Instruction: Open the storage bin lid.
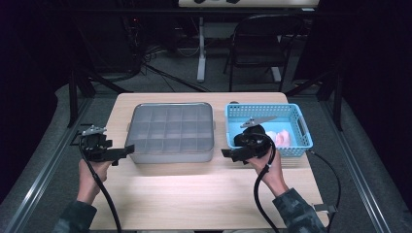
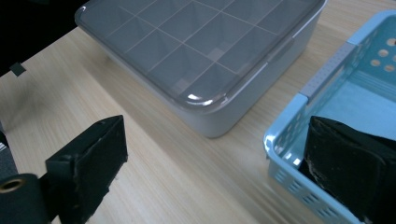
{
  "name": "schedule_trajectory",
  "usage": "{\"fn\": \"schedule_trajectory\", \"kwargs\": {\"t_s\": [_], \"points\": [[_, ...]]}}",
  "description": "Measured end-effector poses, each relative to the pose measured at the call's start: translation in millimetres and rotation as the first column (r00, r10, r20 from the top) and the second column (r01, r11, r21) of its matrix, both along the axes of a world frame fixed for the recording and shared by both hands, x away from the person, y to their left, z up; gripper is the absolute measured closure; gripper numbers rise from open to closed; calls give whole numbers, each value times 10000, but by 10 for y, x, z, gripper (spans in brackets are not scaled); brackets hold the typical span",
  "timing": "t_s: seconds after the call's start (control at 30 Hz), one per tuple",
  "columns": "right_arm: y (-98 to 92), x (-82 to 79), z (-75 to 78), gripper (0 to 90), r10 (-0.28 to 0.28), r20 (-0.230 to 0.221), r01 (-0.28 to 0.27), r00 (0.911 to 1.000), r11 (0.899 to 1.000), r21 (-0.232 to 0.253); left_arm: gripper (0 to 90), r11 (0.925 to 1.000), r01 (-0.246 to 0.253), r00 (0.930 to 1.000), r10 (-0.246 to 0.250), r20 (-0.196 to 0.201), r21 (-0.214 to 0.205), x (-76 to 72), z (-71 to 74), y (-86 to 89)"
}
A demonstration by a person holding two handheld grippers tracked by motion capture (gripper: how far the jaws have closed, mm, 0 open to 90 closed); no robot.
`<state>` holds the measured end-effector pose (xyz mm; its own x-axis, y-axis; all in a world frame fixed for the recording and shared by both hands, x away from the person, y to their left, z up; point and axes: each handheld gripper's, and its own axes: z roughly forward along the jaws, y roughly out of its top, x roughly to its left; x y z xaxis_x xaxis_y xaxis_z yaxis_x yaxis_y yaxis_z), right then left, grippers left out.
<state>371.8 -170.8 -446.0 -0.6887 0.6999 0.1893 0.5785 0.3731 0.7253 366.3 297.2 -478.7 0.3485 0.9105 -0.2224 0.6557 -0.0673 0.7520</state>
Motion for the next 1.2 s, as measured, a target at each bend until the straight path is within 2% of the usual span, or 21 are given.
{"fn": "schedule_trajectory", "kwargs": {"t_s": [0.03,0.2,0.27,0.33,0.37,0.4,0.43,0.47,0.5,0.53,0.57,0.6,0.67,0.8,0.9,0.97,1.03,1.07,1.1,1.17,1.2], "points": [[48,80,2,66,-90,-94,91,9999,10000,34,7,9998,17,10000,-18,-74,-182,44,7,20],[129,253,19,87,-199,-149,200,9997,9998,59,20,9999,57,9996,-61,-270,-154,158,36,35],[171,338,17,105,-273,-224,275,9994,9995,124,21,9993,-5,9992,-9,-389,-366,226,35,44],[229,461,6,131,-255,-458,259,9986,9996,67,35,9992,-74,9988,56,-480,-381,278,31,55],[229,461,6,131,-255,-458,259,9986,9996,67,35,9982,-47,9986,16,-531,-591,317,25,72],[253,560,-15,152,-330,-645,345,9974,9992,217,49,9979,-71,9982,33,-599,-637,347,24,81],[253,560,-15,152,-330,-645,345,9974,9992,217,49,9983,-99,9979,61,-646,-575,370,27,85],[287,632,-38,183,-458,-708,466,9964,9989,102,63,9982,-109,9978,70,-661,-585,404,28,89],[306,673,-58,203,-557,-788,575,9953,9981,210,74,9968,-131,9968,68,-798,-784,470,29,105],[306,673,-58,203,-557,-788,575,9953,9981,210,84,9968,-131,9968,68,-798,-784,470,29,105],[346,754,-91,236,-720,-1050,734,9919,9973,98,93,9972,-156,9968,97,-797,-738,527,25,107],[362,782,-109,248,-717,-1125,741,9911,9971,178,104,9970,-101,9963,35,-864,-764,559,21,106],[406,845,-137,273,-892,-1246,889,9882,9960,-81,130,9970,-151,9967,89,-813,-763,611,24,100],[428,932,-188,321,-1098,-1565,1140,9815,9933,178,185,9977,-300,9944,237,-1029,-609,706,2,101],[436,970,-212,341,-1214,-1707,1280,9778,9914,279,243,9965,-382,9939,302,-1061,-743,743,-18,117],[473,1024,-231,372,-1268,-1756,1325,9763,9910,210,275,9933,-441,9912,301,-1287,-1071,808,-62,154],[503,1066,-264,389,-1420,-1785,1452,9736,9894,50,325,9918,-521,9877,339,-1527,-1166,849,-111,177],[503,1066,-264,389,-1420,-1785,1452,9736,9894,50,335,9918,-521,9877,339,-1527,-1166,849,-111,177],[512,1106,-323,403,-1629,-2032,1646,9655,9863,-87,356,9934,-576,9851,406,-1670,-988,878,-151,185],[503,1124,-345,409,-1726,-2025,1715,9640,9849,-228,367,9935,-518,9850,341,-1693,-1012,892,-172,185],[493,1139,-362,417,-1825,-2062,1832,9613,9829,-156,373,9953,-491,9833,335,-1788,-839,905,-188,181]]}}
